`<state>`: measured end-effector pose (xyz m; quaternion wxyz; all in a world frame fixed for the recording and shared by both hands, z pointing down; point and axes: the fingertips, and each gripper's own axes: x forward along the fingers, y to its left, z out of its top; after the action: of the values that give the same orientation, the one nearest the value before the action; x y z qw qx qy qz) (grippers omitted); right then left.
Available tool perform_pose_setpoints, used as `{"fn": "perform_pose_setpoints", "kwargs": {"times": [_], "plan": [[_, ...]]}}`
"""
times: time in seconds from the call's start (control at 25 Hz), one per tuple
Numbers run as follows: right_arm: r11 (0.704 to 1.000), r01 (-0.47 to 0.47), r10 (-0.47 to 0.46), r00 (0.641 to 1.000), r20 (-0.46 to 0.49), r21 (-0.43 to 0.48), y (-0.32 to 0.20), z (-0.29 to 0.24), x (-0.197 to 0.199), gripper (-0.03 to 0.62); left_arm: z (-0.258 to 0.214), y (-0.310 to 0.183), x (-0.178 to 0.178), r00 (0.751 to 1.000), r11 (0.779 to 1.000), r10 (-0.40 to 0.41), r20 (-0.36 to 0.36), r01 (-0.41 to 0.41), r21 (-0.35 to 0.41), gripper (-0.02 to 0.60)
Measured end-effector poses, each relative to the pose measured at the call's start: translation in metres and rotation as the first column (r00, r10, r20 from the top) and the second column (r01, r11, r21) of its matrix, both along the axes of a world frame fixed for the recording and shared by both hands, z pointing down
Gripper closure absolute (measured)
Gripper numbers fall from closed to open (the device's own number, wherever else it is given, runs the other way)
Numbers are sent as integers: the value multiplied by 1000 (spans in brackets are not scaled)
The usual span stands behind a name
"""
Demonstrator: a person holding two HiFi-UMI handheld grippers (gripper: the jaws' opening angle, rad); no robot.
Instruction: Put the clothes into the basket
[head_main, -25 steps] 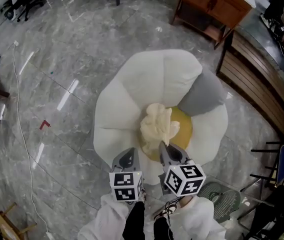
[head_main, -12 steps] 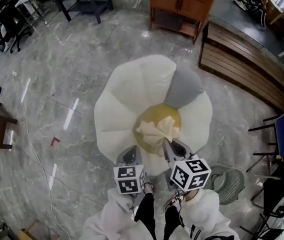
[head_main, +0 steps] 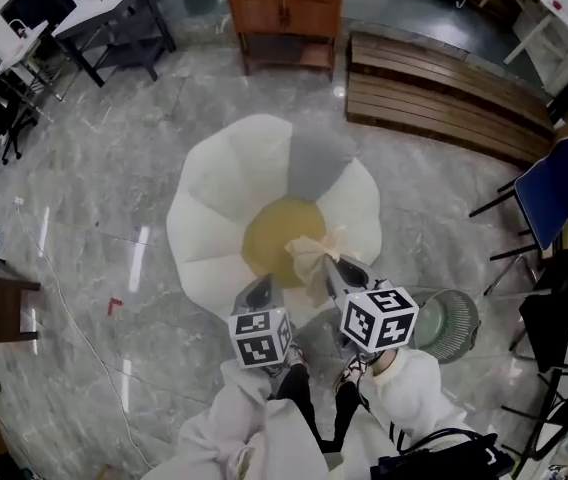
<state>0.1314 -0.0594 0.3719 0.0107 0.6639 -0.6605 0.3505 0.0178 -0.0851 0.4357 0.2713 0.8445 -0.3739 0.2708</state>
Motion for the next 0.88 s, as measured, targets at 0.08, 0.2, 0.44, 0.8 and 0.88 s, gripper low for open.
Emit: {"fn": "perform_pose_setpoints", "kwargs": {"times": [0.08, 0.2, 0.44, 0.8, 0.88], "plan": [[999, -35, 35, 999, -1, 4, 21, -9, 15, 566, -12, 16, 16, 999, 999, 32, -5, -32, 9, 583], [996, -87, 87, 996, -5, 8, 53, -22, 39, 566, -28, 42, 42, 997, 997, 81, -13, -81, 22, 583], [981, -194, 195, 981, -14, 15, 115, -42, 86, 566, -49, 94, 98, 980, 980, 196, -30, -195, 39, 583], [932, -361, 361, 932, -41, 8, 225, -65, 157, 566, -66, 182, 192, 917, 918, 395, -60, -392, 52, 583], [917, -400, 400, 915, -46, 8, 248, -69, 173, 566, -67, 201, 211, 898, 899, 436, -58, -433, 55, 583]]}}
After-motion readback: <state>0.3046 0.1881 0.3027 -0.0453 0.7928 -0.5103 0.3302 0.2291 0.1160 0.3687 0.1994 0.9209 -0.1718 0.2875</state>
